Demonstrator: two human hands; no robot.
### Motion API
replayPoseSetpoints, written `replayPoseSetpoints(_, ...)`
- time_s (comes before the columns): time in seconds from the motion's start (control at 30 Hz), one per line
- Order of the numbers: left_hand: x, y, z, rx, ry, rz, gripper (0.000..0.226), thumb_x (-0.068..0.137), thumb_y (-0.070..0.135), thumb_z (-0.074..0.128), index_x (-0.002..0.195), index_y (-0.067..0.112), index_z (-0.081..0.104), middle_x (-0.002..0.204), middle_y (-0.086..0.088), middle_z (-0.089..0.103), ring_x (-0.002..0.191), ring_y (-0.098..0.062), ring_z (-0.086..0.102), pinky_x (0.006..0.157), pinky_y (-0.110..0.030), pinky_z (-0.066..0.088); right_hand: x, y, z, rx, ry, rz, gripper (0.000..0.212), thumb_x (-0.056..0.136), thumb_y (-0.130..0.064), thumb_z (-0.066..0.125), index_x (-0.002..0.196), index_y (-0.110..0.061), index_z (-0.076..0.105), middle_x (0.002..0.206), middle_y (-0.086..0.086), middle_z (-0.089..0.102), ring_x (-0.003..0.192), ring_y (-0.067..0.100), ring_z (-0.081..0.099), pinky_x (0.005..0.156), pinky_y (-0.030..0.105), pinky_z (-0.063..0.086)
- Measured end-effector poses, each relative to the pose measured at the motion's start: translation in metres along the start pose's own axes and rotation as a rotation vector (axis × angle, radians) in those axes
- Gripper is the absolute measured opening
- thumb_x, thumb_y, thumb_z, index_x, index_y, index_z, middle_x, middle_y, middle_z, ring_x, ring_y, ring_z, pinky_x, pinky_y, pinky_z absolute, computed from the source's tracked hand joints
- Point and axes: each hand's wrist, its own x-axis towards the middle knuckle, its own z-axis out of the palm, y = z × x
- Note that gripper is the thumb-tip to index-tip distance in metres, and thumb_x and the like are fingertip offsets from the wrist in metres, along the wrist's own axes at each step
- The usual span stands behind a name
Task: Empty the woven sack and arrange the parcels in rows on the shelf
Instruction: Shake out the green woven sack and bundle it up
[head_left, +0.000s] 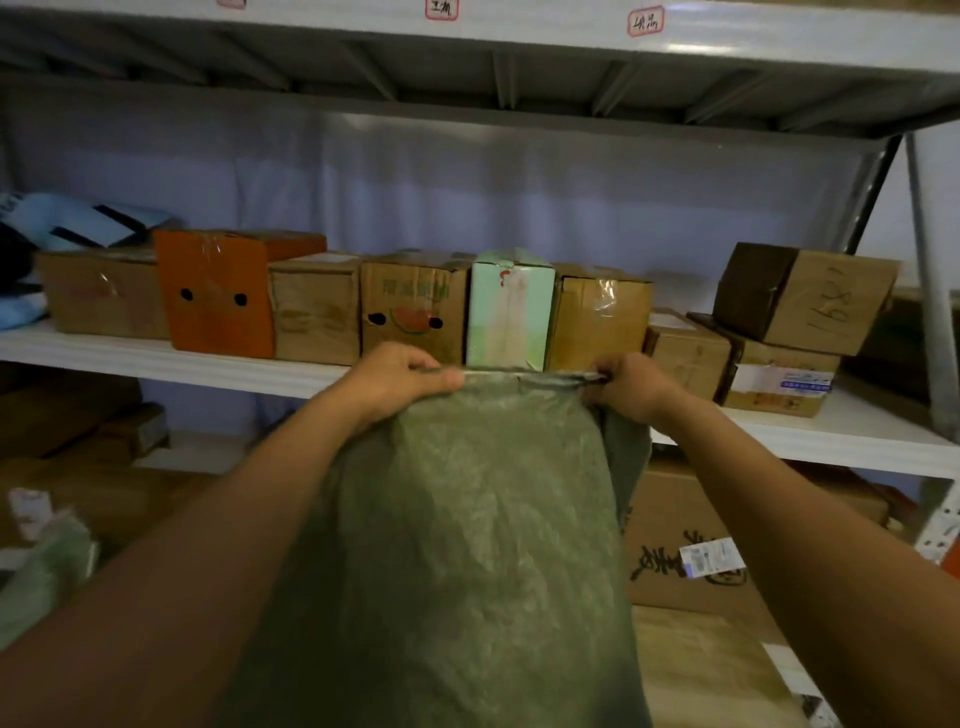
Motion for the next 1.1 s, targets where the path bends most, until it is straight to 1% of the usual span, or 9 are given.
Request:
replayPoseSetpoints(0.07, -0.001, -0.009, 0.005, -0.06, 0.01, -0.023, 0.023, 0.086, 0.032, 0.065, 0.094, 0.011, 0.072, 0.082, 0.001, 0.068, 0.076, -0.013, 0.061, 0.065, -0.02, 0.044, -0.006, -0.004, 0.002, 0.295, -0.134, 0.001, 0.023, 0.086, -0.028, 0.067, 0.101, -0.012, 0.061, 0.094, 0.005, 0.062, 0.085, 0.019, 0.058, 0.072, 0.03, 0.045)
replayPoseSetpoints(0.17, 0.002, -0.009, 0.014, -0.141, 0.068, -0.035, 0.023, 0.085, 0.025, 0.067, 0.094, 0.004, 0.072, 0.084, -0.007, 0.068, 0.073, -0.016, 0.06, 0.066, -0.024, 0.044, -0.008, -0.022, 0.006, 0.63, -0.026, -0.069, 0.025, 0.084, -0.035, 0.067, 0.097, -0.016, 0.058, 0.091, 0.001, 0.063, 0.089, 0.023, 0.063, 0.082, 0.032, 0.049)
replayPoseSetpoints(0.27, 0.001, 0.006, 0.021, -0.196, 0.047, -0.023, 0.022, 0.083, 0.022, 0.069, 0.092, 0.002, 0.072, 0.083, -0.01, 0.068, 0.074, -0.018, 0.06, 0.07, -0.028, 0.046, -0.006, -0.046, 0.022, 0.671, -0.046, -0.111, 0.037, 0.08, -0.04, 0.07, 0.105, -0.015, 0.057, 0.099, 0.004, 0.066, 0.097, 0.024, 0.063, 0.087, 0.037, 0.053)
replayPoseSetpoints(0.4, 0.004, 0.014, 0.022, -0.281, 0.047, -0.043, 0.005, 0.084, 0.018, 0.067, 0.081, 0.014, 0.067, 0.079, -0.004, 0.065, 0.082, -0.02, 0.059, 0.082, -0.038, 0.049, -0.008, -0.068, 0.053, 0.629, -0.17, -0.197, 0.086, 0.069, -0.027, 0.082, 0.14, -0.018, 0.034, 0.13, 0.001, 0.05, 0.117, 0.02, 0.052, 0.104, 0.036, 0.043)
replayPoseSetpoints(0.53, -0.002, -0.008, 0.01, -0.335, 0.023, -0.049, 0.007, 0.084, 0.016, 0.067, 0.086, 0.014, 0.06, 0.087, -0.005, 0.063, 0.083, -0.02, 0.058, 0.08, -0.039, 0.049, -0.013, -0.067, 0.058, 0.475, -0.209, -0.22, 0.033, 0.078, -0.023, 0.076, 0.108, -0.014, 0.065, 0.103, 0.004, 0.067, 0.1, 0.022, 0.062, 0.094, 0.034, 0.048)
replayPoseSetpoints(0.73, -0.025, -0.05, 0.008, 0.183, -0.296, -0.155, 0.015, 0.091, 0.015, 0.057, 0.096, 0.013, 0.071, 0.091, -0.001, 0.068, 0.082, -0.013, 0.06, 0.069, -0.023, 0.044, -0.006, -0.057, 0.05, 0.632, -0.049, -0.155, 0.007, 0.086, -0.023, 0.067, 0.085, -0.018, 0.063, 0.085, 0.0, 0.062, 0.083, 0.016, 0.057, 0.077, 0.028, 0.045)
replayPoseSetpoints(0.87, -0.006, -0.041, -0.004, 0.086, 0.196, -0.064, 0.014, 0.092, 0.015, 0.055, 0.091, 0.011, 0.069, 0.093, -0.006, 0.066, 0.096, -0.024, 0.058, 0.086, -0.032, 0.043, -0.003, -0.054, 0.054, 0.693, 0.058, -0.165, 0.016, 0.087, -0.018, 0.067, 0.075, -0.02, 0.057, 0.077, -0.001, 0.06, 0.075, 0.015, 0.055, 0.068, 0.025, 0.044)
replayPoseSetpoints(0.97, 0.006, -0.011, -0.018, -0.076, 0.47, 0.1, 0.012, 0.089, 0.011, 0.06, 0.093, 0.01, 0.07, 0.09, -0.003, 0.065, 0.088, -0.019, 0.057, 0.079, -0.028, 0.043, 0.002, -0.063, 0.044, 0.792, 0.199, -0.186, 0.017, 0.085, -0.014, 0.068, 0.075, -0.023, 0.057, 0.078, -0.004, 0.061, 0.074, 0.011, 0.056, 0.072, 0.025, 0.046)
replayPoseSetpoints(1.1, -0.008, -0.03, -0.01, 0.074, 0.043, -0.042, 0.008, 0.087, 0.019, 0.064, 0.085, 0.013, 0.069, 0.082, -0.001, 0.065, 0.085, -0.019, 0.059, 0.075, -0.028, 0.043, 0.002, -0.05, 0.042, 0.611, 0.194, -0.149, 0.009, 0.087, -0.016, 0.066, 0.082, -0.018, 0.059, 0.083, -0.001, 0.061, 0.077, 0.013, 0.055, 0.075, 0.029, 0.044)
